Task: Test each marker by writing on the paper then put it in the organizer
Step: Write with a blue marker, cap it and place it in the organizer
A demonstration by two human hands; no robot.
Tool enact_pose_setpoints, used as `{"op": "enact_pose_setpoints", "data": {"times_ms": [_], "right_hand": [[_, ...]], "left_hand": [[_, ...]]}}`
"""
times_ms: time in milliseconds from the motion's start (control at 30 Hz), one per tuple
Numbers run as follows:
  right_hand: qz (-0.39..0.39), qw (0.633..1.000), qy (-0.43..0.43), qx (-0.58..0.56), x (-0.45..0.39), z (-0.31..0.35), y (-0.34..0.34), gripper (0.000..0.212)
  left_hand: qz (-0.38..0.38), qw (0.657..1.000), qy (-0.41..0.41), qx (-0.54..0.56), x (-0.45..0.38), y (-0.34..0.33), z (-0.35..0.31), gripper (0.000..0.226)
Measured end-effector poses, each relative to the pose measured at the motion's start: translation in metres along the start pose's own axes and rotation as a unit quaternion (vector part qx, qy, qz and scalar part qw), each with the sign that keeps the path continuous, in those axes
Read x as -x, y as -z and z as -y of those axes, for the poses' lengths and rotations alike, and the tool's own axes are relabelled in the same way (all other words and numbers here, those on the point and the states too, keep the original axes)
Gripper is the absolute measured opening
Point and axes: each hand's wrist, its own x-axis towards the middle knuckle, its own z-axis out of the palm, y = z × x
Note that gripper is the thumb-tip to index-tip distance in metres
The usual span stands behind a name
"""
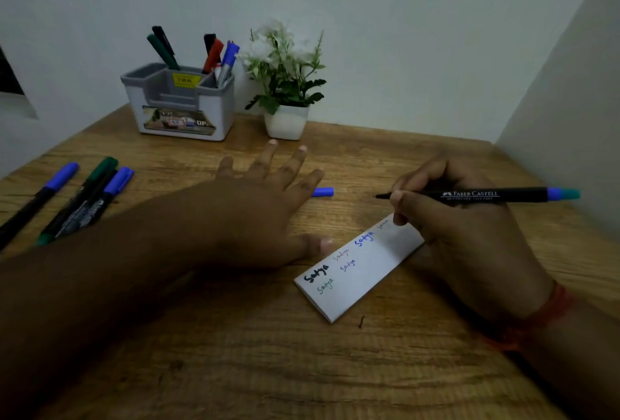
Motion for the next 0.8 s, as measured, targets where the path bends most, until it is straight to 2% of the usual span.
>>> {"op": "enact_pose_setpoints", "data": {"times_ms": [167,300,467,533,633,700,800], "right_hand": [[-0.032,0.999,-0.014,-0.008,-0.009,-0.006,0.005,0.016],[-0.03,0.999,-0.012,-0.012,-0.01,-0.006,0.003,0.016],[-0.012,0.999,0.002,-0.03,-0.013,-0.001,0.002,0.015],[-0.004,0.999,-0.009,-0.051,-0.022,0.003,0.003,0.012],[0.018,0.998,-0.006,-0.068,-0.036,0.003,0.004,0.008],[0.024,0.995,-0.013,-0.095,-0.038,-0.003,0.003,0.007],[0.044,0.994,-0.014,-0.097,-0.037,-0.008,0.006,0.007]], "left_hand": [[-0.127,0.991,-0.018,0.02,-0.012,0.0,0.006,0.082],[-0.156,0.984,-0.042,0.071,-0.016,-0.002,0.006,0.061],[-0.186,0.97,-0.04,0.153,-0.02,-0.006,0.003,0.014],[-0.19,0.967,-0.034,0.165,-0.021,-0.007,0.004,0.009],[-0.219,0.956,-0.033,0.19,-0.02,-0.009,0.005,0.013],[-0.249,0.941,-0.029,0.228,-0.018,-0.006,0.005,0.016],[-0.286,0.917,-0.035,0.275,-0.013,-0.001,0.002,0.009]]}}
